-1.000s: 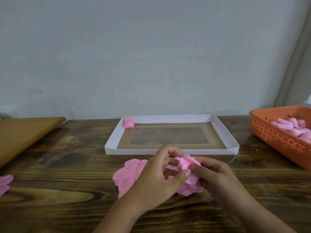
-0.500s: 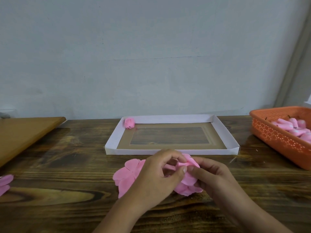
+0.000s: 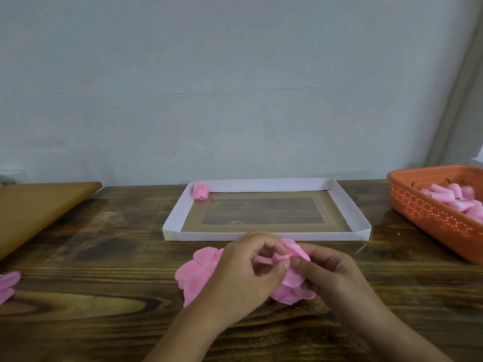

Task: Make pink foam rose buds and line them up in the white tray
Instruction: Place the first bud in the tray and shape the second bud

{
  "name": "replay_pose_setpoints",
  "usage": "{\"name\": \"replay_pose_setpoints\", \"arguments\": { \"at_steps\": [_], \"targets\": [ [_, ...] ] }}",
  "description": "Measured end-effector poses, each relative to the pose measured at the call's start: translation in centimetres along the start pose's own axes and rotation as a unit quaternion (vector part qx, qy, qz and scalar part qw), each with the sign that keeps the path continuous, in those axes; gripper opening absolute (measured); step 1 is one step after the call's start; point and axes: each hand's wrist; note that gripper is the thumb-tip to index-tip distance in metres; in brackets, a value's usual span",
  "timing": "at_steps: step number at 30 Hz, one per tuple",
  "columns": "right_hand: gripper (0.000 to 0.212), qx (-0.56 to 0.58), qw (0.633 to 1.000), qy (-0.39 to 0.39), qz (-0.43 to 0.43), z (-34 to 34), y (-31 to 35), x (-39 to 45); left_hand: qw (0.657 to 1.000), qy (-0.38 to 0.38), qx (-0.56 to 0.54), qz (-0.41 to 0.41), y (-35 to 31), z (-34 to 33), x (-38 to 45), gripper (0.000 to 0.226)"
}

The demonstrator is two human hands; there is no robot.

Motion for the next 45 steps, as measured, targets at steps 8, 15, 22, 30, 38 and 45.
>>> {"name": "replay_pose_setpoints", "arguments": {
  "at_steps": [8,15,22,30,38,45],
  "targets": [
    [0.029,-0.003,1.000,0.020,-0.003,-0.19,0.01,0.03,1.000,0.007,0.023,0.015,0.11,0.12,0.06,0.014],
    [0.025,-0.008,0.999,0.017,-0.028,-0.41,0.08,0.04,0.999,0.017,0.027,0.022,-0.11,0.15,-0.02,0.007],
    [0.025,-0.005,1.000,0.007,-0.020,-0.56,0.35,-0.02,0.999,0.027,0.035,0.006,0.02,0.54,0.13,0.011],
    [0.022,-0.013,0.999,0.024,-0.028,-0.56,0.26,-0.04,0.997,0.030,0.077,0.007,0.12,0.09,-0.05,0.011],
    [0.046,0.070,0.996,-0.013,-0.060,-0.48,-0.28,0.55,0.996,0.032,0.082,0.010,0.12,0.20,-0.07,0.014],
    [0.035,0.036,0.998,-0.002,-0.055,-0.43,-0.21,0.27,0.996,0.032,0.074,0.023,0.18,0.04,-0.11,0.014]
  ]
}}
Point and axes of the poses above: each hand's wrist, its own x-axis towards the middle knuckle, its own z-axis out of the back of the hand, y = z × x, and after that the axes turned 3 degrees about x, right-handed
